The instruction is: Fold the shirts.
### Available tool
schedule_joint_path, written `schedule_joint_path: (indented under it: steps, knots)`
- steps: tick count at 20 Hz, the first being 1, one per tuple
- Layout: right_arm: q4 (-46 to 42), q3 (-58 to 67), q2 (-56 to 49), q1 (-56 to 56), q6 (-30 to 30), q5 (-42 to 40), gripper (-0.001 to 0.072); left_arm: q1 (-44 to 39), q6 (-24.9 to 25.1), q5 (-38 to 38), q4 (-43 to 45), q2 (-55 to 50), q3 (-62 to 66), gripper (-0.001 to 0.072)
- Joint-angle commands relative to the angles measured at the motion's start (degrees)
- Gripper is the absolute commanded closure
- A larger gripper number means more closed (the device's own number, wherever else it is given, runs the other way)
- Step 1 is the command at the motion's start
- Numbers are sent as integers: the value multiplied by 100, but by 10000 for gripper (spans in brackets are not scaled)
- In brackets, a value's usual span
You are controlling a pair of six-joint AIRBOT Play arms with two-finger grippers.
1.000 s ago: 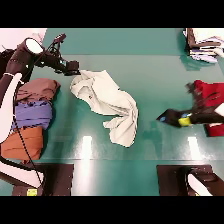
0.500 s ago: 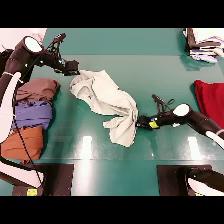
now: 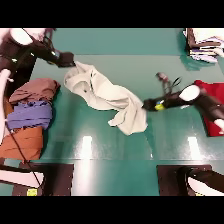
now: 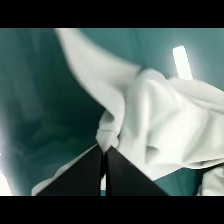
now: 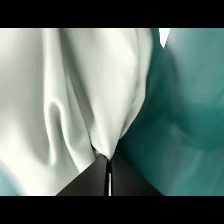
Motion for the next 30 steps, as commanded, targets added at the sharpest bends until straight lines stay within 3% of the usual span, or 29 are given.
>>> schedule_joint_path:
  steps: [1, 7, 11, 17, 23, 27, 30]
  knots:
    - [-955, 1047, 927, -691, 179, 501, 697, 4, 0, 107, 393, 964, 619, 684]
    - [-1071, 2527, 2321, -1679, 168, 887, 696, 2, -4, 153, 417, 2841, 1399, 684]
    - [-1071, 3161, 2863, -2157, 120, 1187, 696, 2, -168, 605, 404, 3816, 1397, 684]
    - [-1045, 4035, 2824, -2739, 55, 1915, 696, 2, -195, 988, 549, 4146, 1626, 684]
    - [-1014, 4266, 1530, -2009, 437, 3161, 696, 2, -356, 557, 1624, 3128, 778, 683]
    - [-1062, 3123, 479, -1309, 713, 2929, 696, 2, -354, 358, 1620, 1755, -50, 683]
    - [-1060, 2376, -374, -1106, 708, 1891, 696, 4, -345, 675, 1631, 557, -339, 683]
